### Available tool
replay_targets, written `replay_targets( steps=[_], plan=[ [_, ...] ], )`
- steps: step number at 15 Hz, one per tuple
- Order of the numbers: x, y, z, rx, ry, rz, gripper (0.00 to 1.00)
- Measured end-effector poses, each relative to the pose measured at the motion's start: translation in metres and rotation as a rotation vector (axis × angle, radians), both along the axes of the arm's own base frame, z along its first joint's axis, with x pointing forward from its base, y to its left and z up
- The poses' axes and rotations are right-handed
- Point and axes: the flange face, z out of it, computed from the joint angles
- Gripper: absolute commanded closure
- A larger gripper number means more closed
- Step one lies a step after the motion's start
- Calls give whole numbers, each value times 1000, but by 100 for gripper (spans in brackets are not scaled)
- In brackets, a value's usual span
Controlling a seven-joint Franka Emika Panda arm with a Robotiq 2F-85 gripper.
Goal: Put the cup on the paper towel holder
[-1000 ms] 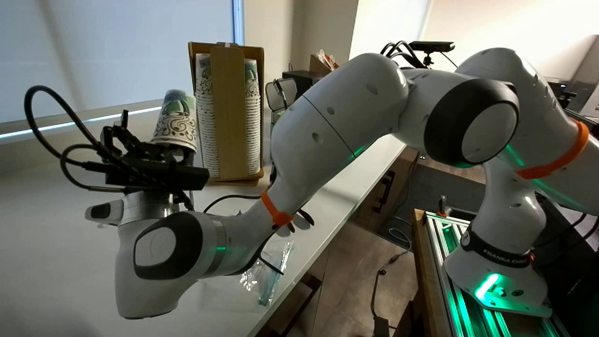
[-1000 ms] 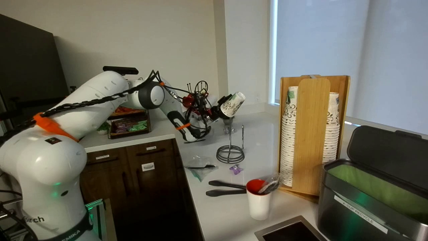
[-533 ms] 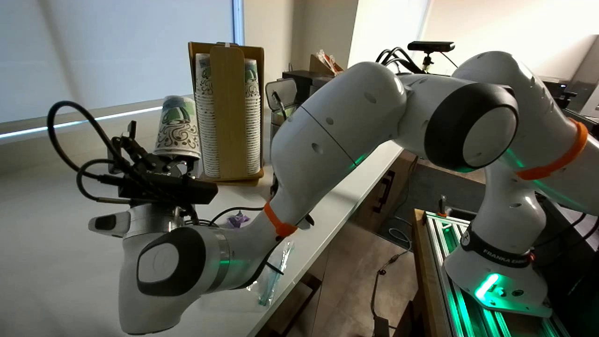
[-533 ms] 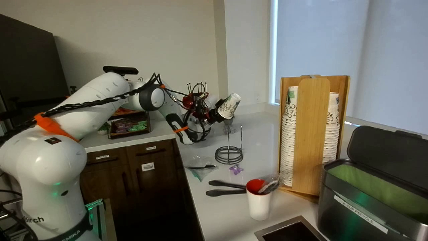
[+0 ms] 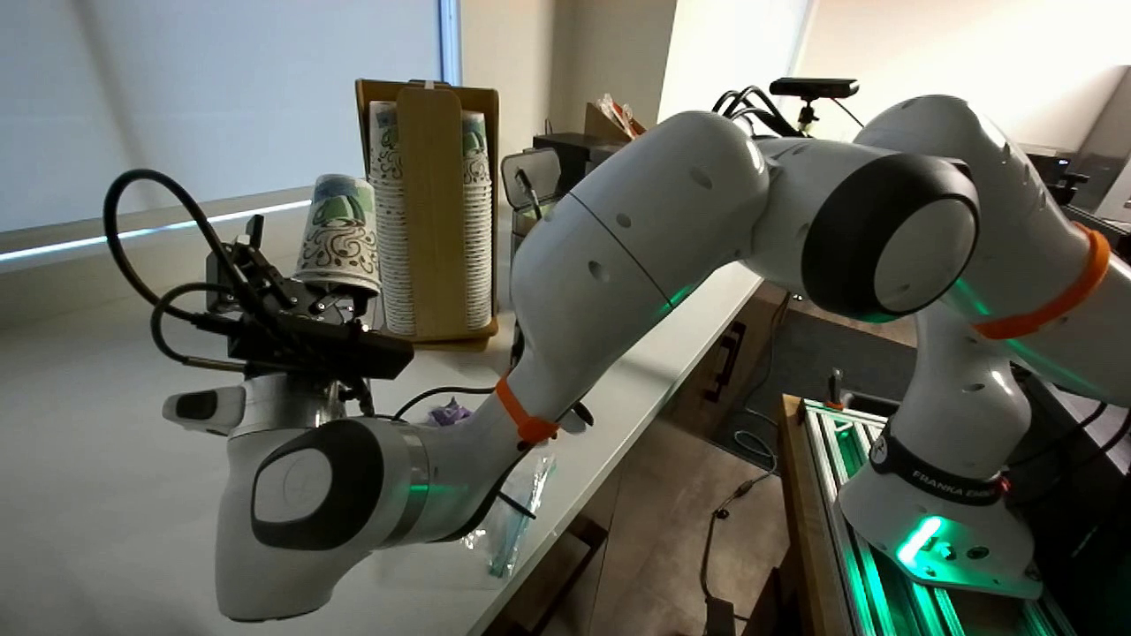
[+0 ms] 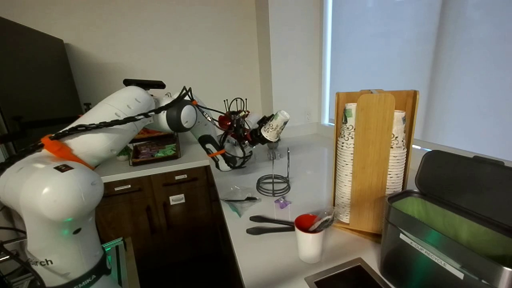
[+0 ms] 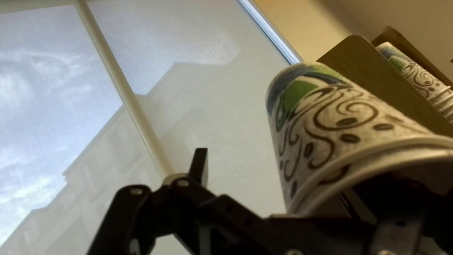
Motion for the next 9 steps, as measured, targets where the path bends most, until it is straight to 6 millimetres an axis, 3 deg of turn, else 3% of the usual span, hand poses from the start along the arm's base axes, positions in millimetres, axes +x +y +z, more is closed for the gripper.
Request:
replay_targets(
  steps=[3,9],
  plan=[
    [2,4,-4,5,27,30,0],
    [2,48,-43,111,260,273,0]
  ],
)
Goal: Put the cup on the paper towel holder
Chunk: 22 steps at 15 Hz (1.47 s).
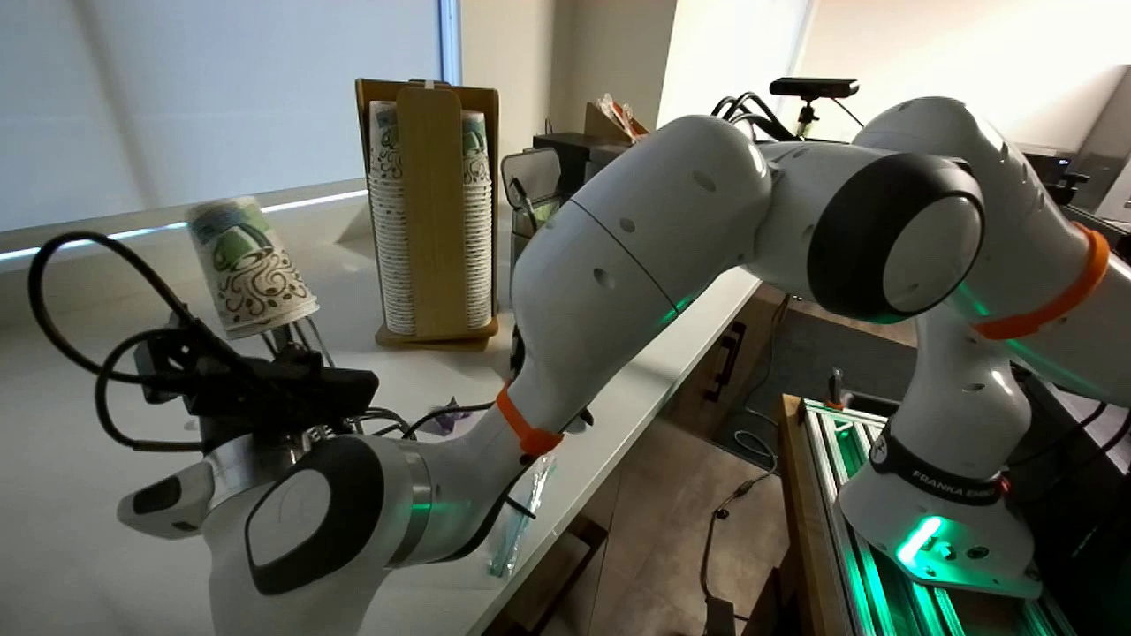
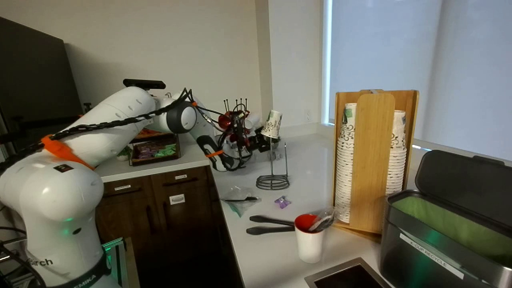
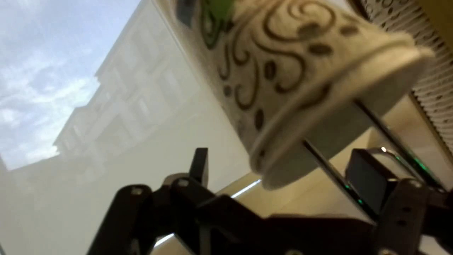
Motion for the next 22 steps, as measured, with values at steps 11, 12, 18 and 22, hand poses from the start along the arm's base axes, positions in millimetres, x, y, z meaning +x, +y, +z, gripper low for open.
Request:
replay_targets(
  steps=[11,12,18,22],
  plan=[
    [5,7,-21,173,-10,265,0],
    [7,-2,-23,186,-43,285,0],
    [18,-66,-28,232,-199,389,0],
    [15,-79,-28,317,-244,415,0]
  ],
)
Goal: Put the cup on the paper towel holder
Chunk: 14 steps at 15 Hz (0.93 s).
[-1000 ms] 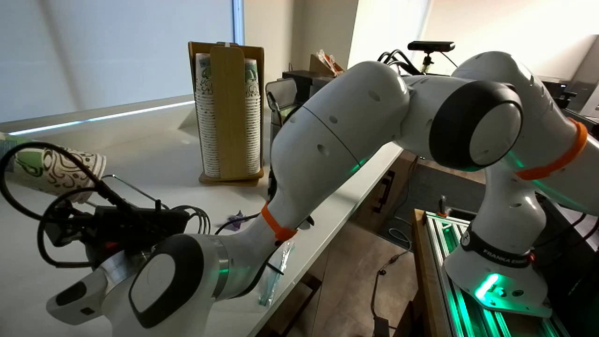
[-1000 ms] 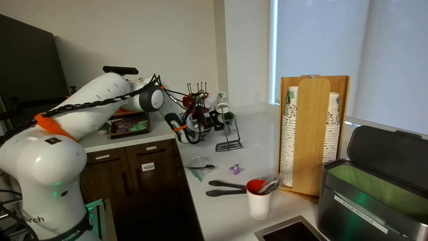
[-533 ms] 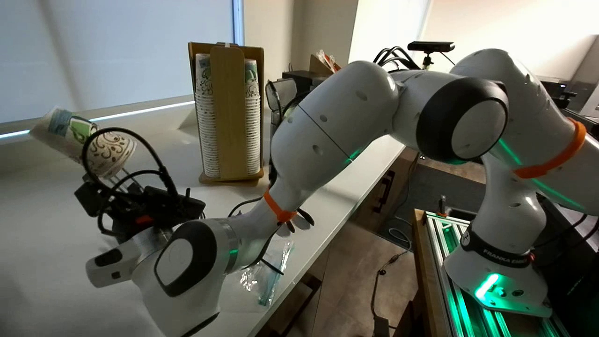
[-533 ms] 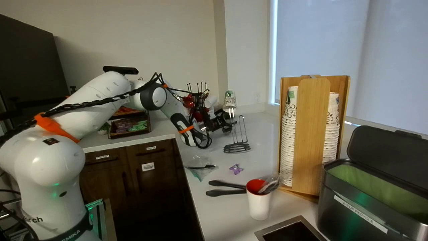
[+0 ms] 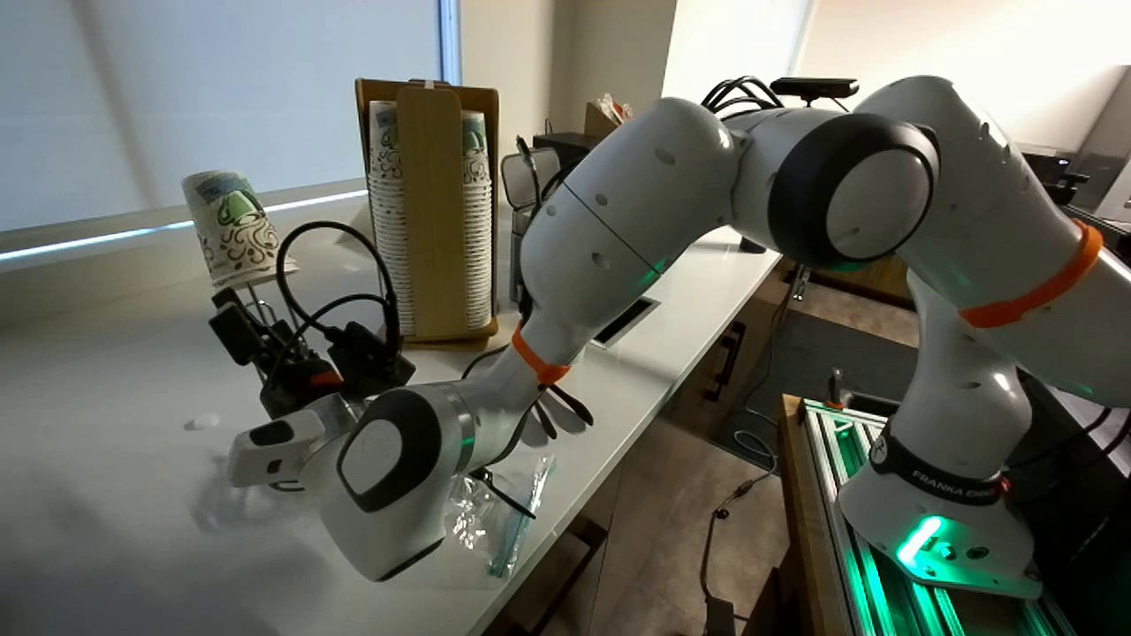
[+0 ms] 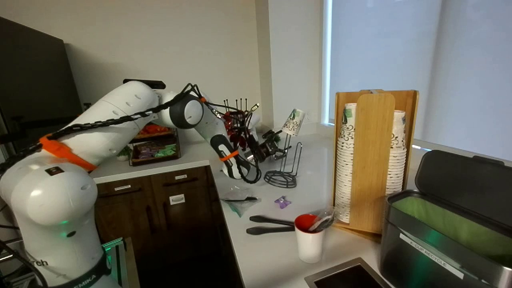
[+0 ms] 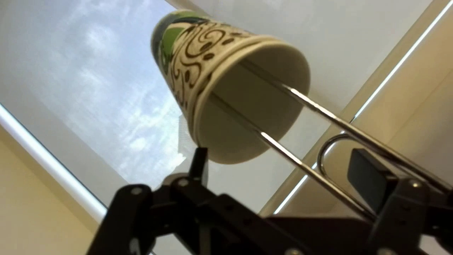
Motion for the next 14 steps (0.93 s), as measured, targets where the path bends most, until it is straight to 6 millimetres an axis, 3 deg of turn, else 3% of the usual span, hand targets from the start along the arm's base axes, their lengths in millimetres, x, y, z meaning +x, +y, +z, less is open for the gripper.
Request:
replay_targets(
  steps=[8,14],
  plan=[
    [-38,40,3,34,76,60,0],
    [-71,22,-12,-118,233,43,0]
  ],
)
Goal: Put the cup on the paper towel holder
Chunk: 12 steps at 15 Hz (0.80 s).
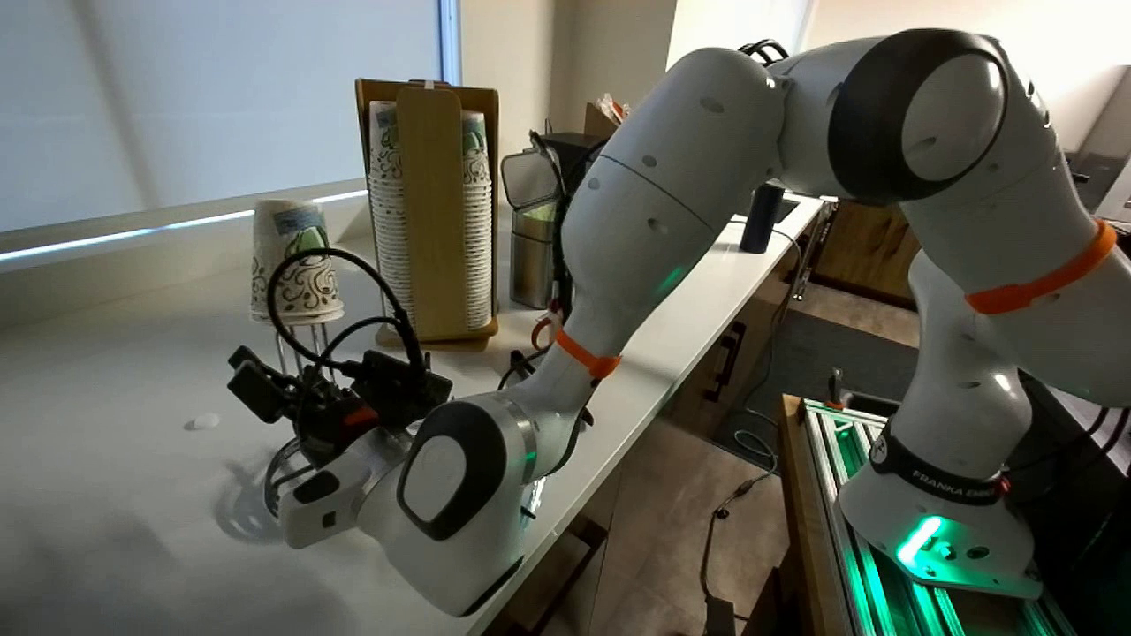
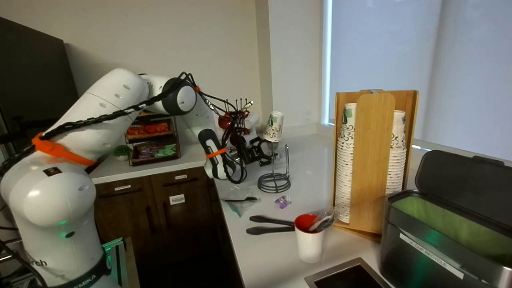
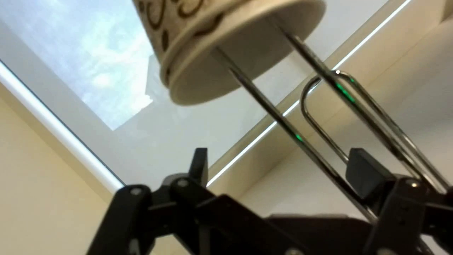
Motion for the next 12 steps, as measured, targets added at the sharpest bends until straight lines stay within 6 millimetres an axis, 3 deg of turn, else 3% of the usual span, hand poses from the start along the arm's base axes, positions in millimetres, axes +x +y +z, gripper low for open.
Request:
replay_targets(
  steps=[4,12],
  plan=[
    [-21,-9,-6,-78,116,32,0],
    [-44,-5,-3,-231,261,132,0]
  ],
)
